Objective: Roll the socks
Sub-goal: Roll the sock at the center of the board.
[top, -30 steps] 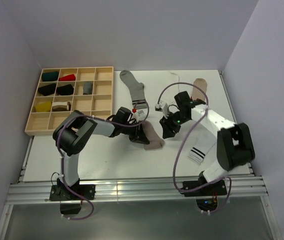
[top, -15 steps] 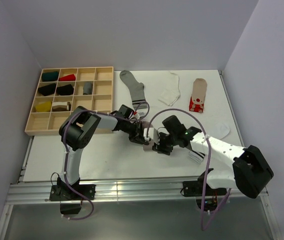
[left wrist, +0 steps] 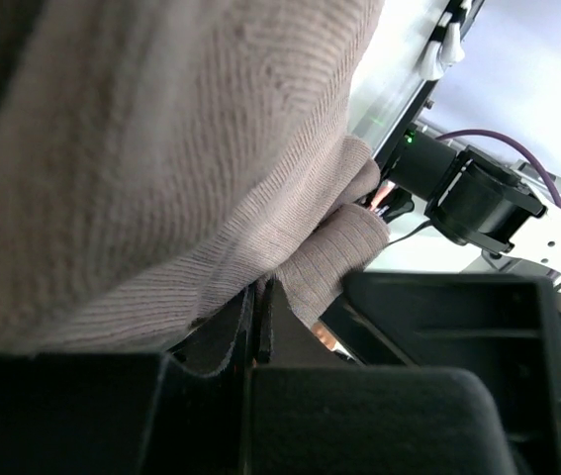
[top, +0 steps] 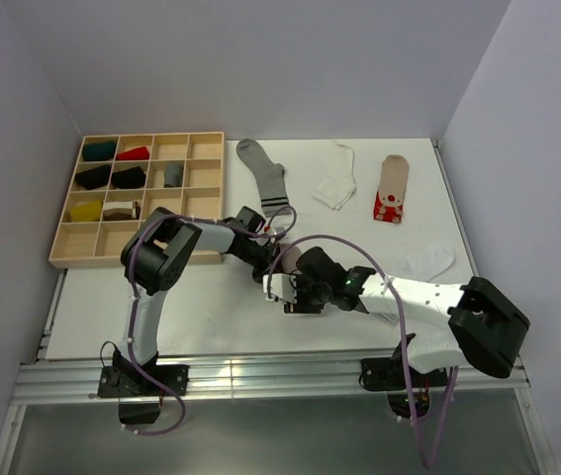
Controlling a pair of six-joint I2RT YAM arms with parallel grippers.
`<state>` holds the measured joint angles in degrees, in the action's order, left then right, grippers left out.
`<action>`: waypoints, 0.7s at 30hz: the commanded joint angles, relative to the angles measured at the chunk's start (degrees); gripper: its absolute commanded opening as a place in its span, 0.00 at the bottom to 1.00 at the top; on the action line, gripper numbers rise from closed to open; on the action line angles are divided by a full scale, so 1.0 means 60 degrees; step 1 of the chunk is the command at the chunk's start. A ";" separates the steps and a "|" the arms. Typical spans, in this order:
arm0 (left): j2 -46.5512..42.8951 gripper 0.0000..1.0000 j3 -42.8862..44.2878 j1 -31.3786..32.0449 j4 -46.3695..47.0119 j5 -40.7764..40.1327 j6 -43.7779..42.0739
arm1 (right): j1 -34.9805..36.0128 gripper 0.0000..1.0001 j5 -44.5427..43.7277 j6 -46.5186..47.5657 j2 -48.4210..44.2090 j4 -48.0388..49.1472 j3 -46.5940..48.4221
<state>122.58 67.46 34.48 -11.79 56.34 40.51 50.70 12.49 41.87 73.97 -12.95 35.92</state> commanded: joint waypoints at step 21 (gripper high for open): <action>-0.2161 0.32 -0.0944 -0.0502 0.1436 -0.2590 0.0176 | -0.0816 0.17 0.1680 -0.0269 0.2538 -0.2279 0.1893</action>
<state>115.52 63.26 32.32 -9.34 48.03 40.32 47.72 16.12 41.30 86.54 -18.20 45.36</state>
